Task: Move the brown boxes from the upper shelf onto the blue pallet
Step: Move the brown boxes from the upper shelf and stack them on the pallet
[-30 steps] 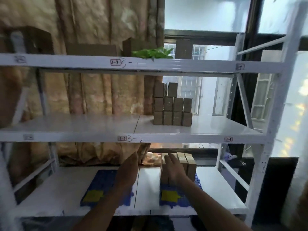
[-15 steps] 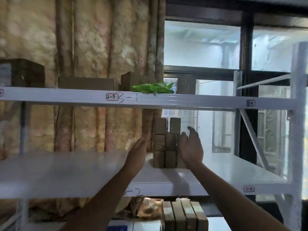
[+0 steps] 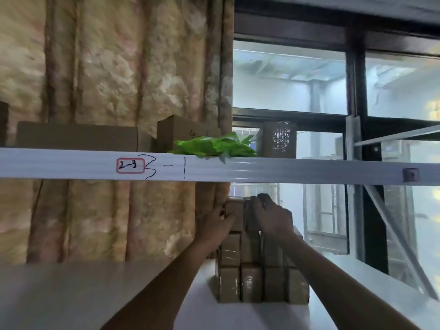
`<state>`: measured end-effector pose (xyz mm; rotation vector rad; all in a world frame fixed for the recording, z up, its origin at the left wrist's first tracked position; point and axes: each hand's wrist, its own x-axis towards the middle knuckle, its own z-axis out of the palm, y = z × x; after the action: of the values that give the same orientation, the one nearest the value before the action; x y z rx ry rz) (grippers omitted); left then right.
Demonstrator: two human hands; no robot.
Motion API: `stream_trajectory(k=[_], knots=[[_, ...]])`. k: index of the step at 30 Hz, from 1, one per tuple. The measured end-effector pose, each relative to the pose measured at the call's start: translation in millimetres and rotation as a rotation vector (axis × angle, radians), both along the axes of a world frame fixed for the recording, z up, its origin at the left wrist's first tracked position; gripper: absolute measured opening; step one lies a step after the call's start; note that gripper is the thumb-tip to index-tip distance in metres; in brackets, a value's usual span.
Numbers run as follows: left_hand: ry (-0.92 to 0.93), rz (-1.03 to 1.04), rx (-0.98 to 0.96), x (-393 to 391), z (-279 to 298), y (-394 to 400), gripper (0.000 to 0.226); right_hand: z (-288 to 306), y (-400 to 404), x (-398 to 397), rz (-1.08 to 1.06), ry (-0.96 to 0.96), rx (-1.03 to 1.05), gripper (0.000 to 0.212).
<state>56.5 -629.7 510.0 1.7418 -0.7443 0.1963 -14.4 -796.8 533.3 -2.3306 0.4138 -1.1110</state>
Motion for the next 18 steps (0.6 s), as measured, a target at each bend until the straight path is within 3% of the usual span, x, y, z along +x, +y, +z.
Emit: stream_trajectory(k=[5, 8, 14, 18], knots=[[-0.026, -0.02, -0.031, -3.1, 10.0, 7.6, 0.049, 6.1, 8.6, -2.6, 0.067, -0.108, 0.088, 0.056], [-0.022, -0.073, -0.092, -14.5, 14.5, 26.9, 0.028, 4.7, 29.2, -17.6, 0.112, -0.165, 0.133, 0.041], [-0.025, -0.245, -0.219, -67.7, -3.4, 86.3, 0.036, -15.0, 96.9, -72.0, 0.142, -0.225, 0.18, 0.043], [0.003, -0.278, -0.303, -106.0, -31.2, 135.6, 0.02, -44.6, 157.0, -116.7, 0.153, -0.29, 0.197, 0.043]])
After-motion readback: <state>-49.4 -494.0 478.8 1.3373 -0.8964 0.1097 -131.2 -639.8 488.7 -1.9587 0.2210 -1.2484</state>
